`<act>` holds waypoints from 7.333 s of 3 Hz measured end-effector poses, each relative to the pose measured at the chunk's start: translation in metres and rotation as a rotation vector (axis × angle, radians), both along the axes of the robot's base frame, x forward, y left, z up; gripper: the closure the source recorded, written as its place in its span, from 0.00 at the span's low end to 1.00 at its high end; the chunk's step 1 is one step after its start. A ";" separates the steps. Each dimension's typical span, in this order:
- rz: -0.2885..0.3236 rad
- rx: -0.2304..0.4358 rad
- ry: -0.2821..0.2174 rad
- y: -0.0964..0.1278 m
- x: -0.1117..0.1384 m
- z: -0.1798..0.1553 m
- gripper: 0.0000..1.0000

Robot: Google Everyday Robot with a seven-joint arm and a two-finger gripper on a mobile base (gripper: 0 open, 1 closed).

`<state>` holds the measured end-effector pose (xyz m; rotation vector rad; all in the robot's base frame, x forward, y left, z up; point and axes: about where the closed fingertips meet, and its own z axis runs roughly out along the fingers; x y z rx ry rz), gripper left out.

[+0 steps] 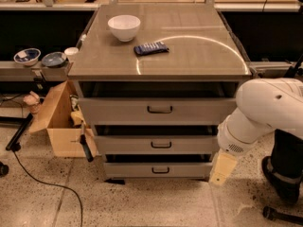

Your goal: Open middle drawer

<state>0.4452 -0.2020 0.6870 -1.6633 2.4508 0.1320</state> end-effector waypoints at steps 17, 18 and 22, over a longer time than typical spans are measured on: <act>0.250 0.020 -0.187 0.109 0.121 -0.192 0.00; 0.246 0.012 -0.201 0.105 0.128 -0.199 0.00; 0.303 -0.014 -0.176 0.117 0.174 -0.263 0.00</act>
Offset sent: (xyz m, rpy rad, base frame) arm 0.0002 0.0007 -0.0283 0.1275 0.0589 0.1771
